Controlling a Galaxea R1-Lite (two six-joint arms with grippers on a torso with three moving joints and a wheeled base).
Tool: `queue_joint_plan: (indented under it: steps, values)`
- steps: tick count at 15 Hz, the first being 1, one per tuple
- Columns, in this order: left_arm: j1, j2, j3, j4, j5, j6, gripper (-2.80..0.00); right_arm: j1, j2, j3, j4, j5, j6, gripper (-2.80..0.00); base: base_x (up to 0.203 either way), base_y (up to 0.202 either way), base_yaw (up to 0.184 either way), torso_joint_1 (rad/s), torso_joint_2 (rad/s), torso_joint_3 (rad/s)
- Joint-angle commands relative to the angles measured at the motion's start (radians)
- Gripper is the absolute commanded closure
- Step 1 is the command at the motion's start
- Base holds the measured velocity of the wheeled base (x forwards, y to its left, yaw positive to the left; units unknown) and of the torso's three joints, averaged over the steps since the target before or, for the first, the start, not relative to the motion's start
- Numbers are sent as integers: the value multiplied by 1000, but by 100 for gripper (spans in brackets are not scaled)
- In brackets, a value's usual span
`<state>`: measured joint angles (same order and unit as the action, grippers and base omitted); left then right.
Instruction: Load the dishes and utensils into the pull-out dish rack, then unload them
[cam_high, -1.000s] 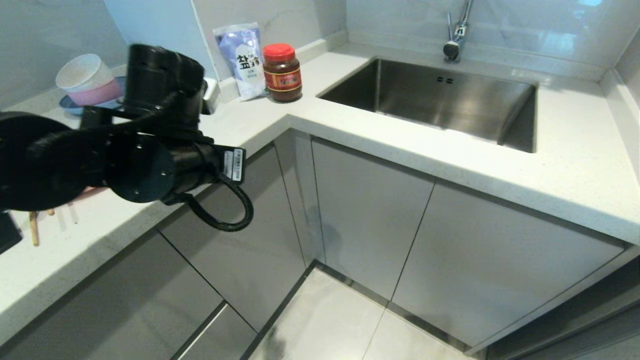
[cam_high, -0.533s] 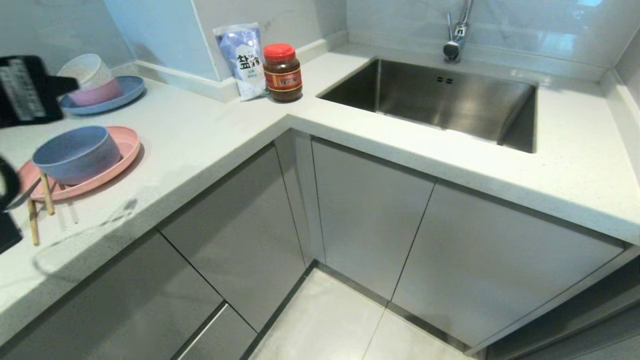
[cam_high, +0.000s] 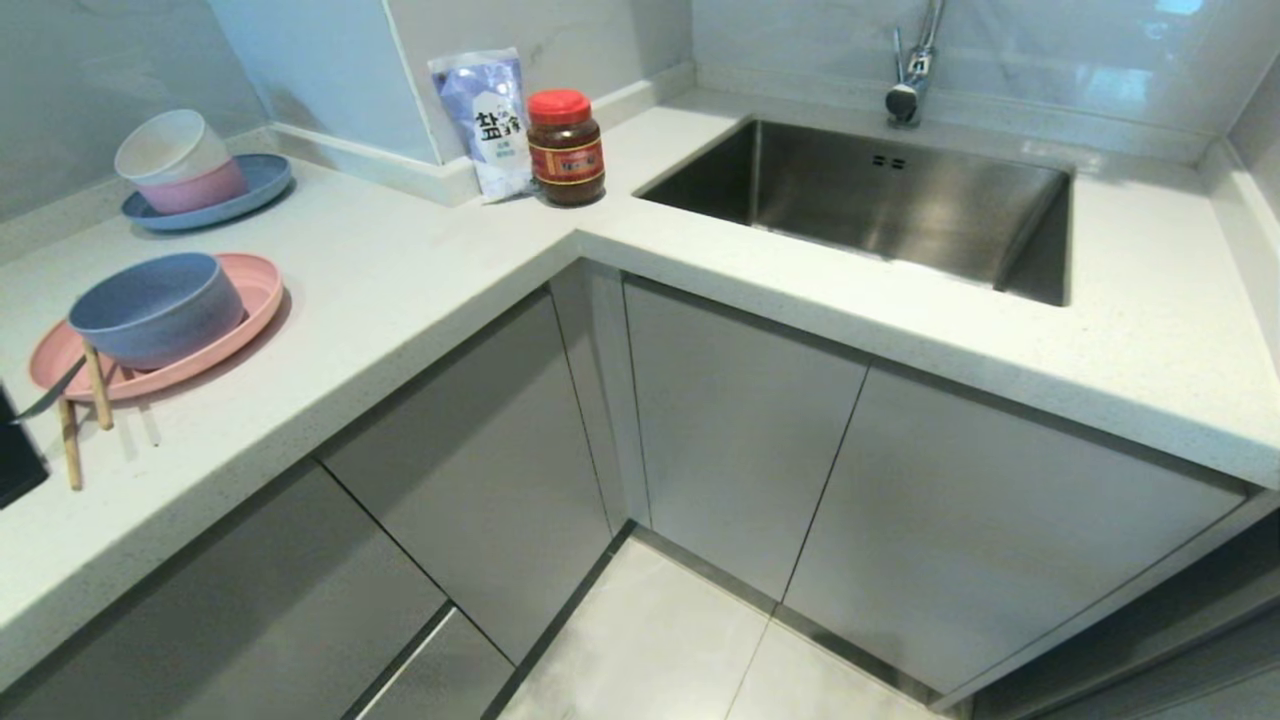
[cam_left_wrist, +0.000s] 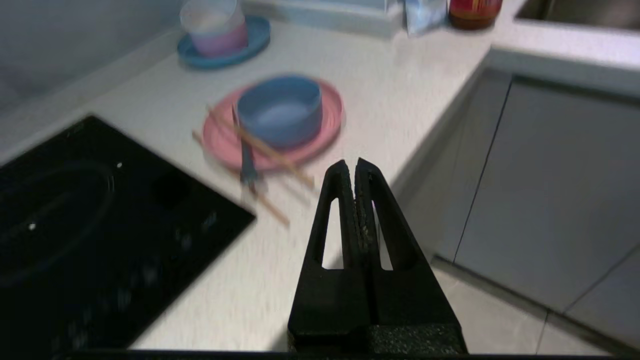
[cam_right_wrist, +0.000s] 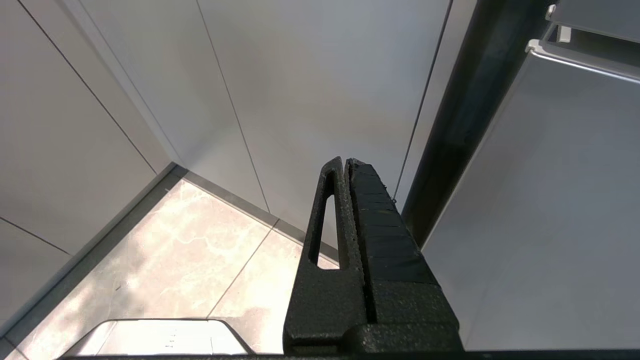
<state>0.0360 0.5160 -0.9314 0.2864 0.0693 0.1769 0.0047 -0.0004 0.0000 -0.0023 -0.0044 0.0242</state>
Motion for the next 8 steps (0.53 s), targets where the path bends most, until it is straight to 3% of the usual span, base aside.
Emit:
queue_joint_plan:
  steps: [1, 5, 6, 7, 8]
  values:
    - [7, -251, 157, 43, -2, 6, 0, 1, -4, 2, -1, 0, 0, 0, 0, 0, 0, 0, 0, 0]
    - [-30, -495, 421, 105, 24, 24, 0, 0, -3, 2, 0, 0, 0, 0, 0, 0, 0, 0, 0, 0]
    - [-33, -522, 456, 104, 36, -40, 0, 1, -3, 2, 0, 0, 0, 0, 0, 0, 0, 0, 0, 0]
    - [-36, -521, 473, 87, 40, -152, 0, 0, -4, 2, -1, 0, 0, 0, 0, 0, 0, 0, 0, 0]
    - [-38, -518, 521, 50, 34, -206, 0, 1, -4, 2, 0, 0, 0, 0, 0, 0, 0, 0, 0, 0]
